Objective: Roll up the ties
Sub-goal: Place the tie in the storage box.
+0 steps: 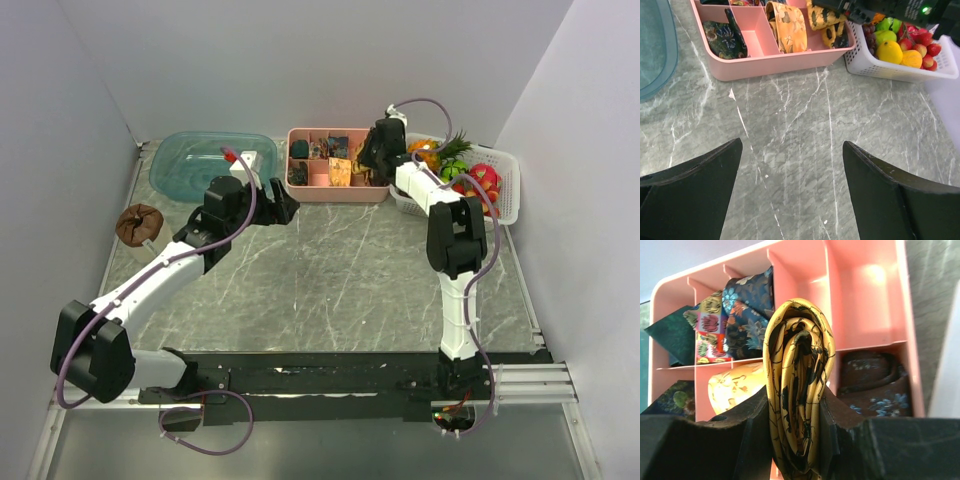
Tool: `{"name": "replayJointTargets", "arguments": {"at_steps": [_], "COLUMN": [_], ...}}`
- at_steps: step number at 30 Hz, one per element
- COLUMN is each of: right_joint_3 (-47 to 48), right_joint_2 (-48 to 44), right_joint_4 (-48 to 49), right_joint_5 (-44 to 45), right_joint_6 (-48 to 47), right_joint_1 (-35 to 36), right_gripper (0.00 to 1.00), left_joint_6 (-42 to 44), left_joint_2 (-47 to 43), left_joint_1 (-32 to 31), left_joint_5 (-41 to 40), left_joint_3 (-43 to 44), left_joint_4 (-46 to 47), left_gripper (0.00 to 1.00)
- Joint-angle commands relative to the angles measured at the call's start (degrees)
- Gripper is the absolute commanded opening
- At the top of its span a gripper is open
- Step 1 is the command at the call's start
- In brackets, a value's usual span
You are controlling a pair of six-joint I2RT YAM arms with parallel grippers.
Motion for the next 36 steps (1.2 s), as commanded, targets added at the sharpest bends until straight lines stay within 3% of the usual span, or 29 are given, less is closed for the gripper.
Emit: {"name": "replayJointTargets", "arguments": {"at_steps": [1, 13, 20, 33, 36], "right_joint_3": [3.98, 8.98, 20.23, 15.23, 17.68], "right_joint_2": [0.84, 4.26, 9.36, 7.52, 9.54], "right_joint_4": [-0.9, -7.67, -21.82, -26.13, -29.03], "right_joint_5": [1.34, 3.45, 5.39, 7.68, 9.17], "right_joint_6": [-2.53, -6.84, -5.7, -8.06, -8.77], "right_joint_1": [-0.37, 1.74, 1.83, 4.11, 5.08], "right_gripper": [0.0, 0.0, 0.0, 0.0, 0.0], "left_joint_6": [0.8, 0.62, 0.27, -1.31, -1.31], "left_joint_2": [0.58, 1.28, 1.81, 4.8, 5.76], "left_joint_1": [0.24, 0.24, 0.24, 0.5, 0.42], "left_joint_5": [-0.12, -0.82, -0.91, 0.41, 0.41], "left_joint_3": [-0.11, 0.06, 1.12, 4.28, 4.98], "left_joint_4": [1.19, 1.27, 1.36, 2.24, 1.98], "left_gripper": [0.87, 0.87, 0.87, 0.87, 0.87]}}
